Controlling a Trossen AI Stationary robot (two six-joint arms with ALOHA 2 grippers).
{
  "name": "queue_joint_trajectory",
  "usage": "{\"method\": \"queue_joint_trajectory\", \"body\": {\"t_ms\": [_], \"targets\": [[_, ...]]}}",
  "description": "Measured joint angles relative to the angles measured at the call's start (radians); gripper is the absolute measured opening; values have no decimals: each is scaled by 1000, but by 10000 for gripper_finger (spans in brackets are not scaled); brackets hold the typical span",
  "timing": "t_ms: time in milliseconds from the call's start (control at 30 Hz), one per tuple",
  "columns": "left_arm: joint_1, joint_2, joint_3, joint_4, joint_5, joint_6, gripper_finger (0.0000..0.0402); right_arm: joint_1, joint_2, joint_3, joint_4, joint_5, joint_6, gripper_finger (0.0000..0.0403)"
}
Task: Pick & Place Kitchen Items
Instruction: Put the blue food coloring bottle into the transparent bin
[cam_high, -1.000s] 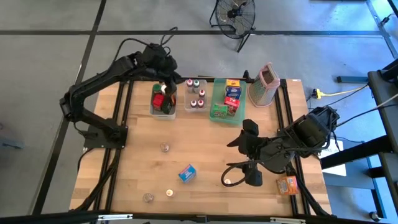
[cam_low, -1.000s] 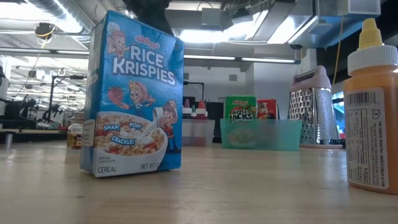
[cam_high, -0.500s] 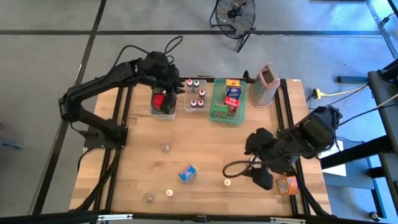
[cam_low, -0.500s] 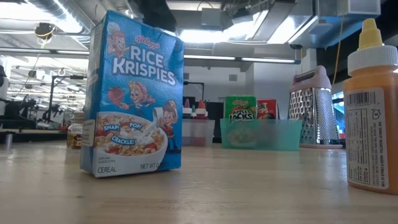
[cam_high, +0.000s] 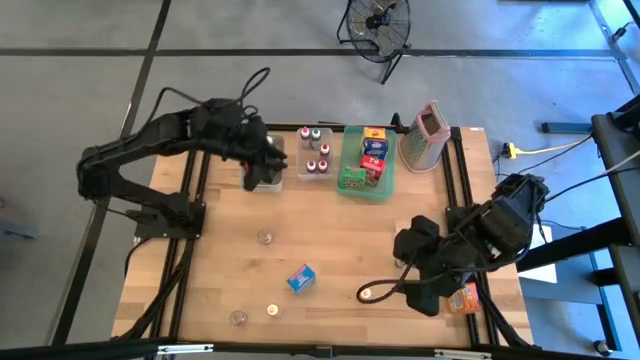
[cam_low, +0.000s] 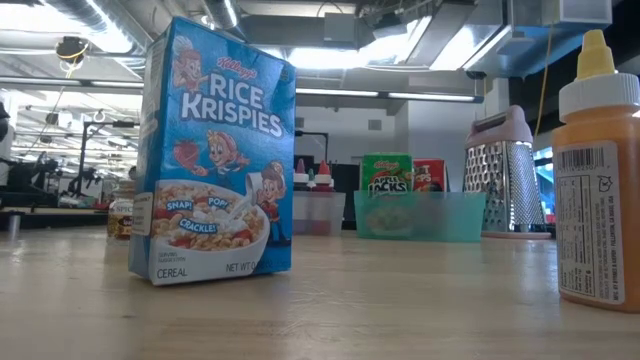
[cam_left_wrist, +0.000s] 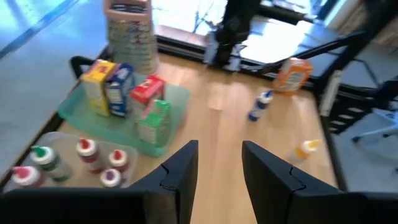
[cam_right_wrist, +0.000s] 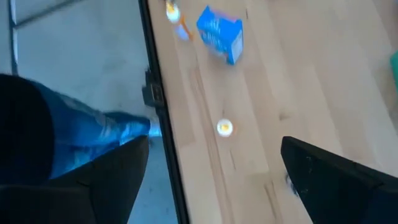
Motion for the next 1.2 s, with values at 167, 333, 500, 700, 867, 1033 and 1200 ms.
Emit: {"method": "queue_joint_trajectory", "body": {"t_ms": [167,333,500,700,867,1033,1200], "targets": [[-117,-50,0,-21,-90,-66,120,-6,-43,-120,0,-79,42,368],[-255,-67,0,-50,-234,-106,119,-9,-128,-304,0,-92,120,368],[-346,-65,0,-60,-335,-108,123,-10,-216,-498,-1,-136,211,367],[-369,-63,0,-61,-357,-65,119,-33,-285,-680,11,-220,266,367],[-356,-65,0,-97,-372,-30,120,-94,-325,-793,47,-263,243,367],[-322,-65,0,-138,-365,-6,119,-164,-363,-896,175,-318,191,367],[-290,-65,0,-152,-362,32,113,-227,-366,-1005,202,-314,186,367]]}}
